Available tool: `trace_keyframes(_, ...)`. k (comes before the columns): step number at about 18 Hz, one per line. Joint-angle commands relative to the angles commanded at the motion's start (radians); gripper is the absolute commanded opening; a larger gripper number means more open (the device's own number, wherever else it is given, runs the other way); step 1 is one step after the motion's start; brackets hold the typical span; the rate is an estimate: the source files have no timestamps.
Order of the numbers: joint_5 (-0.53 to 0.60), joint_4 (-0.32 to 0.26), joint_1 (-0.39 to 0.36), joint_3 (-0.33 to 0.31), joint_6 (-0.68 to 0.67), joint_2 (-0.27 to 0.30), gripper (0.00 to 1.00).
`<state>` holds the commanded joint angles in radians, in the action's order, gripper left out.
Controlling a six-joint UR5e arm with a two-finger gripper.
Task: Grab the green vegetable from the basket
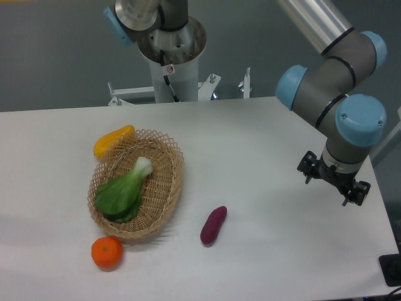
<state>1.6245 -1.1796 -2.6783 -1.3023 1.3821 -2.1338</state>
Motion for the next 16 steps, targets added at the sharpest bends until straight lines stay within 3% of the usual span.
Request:
trace_keyframes(11,-0.051,0.0,-0.014,-0.006,-0.061,0.008,1.0)
trace_keyframes(16,-0.121,-0.002,0.051,-0.058,-0.152,0.055,1.0)
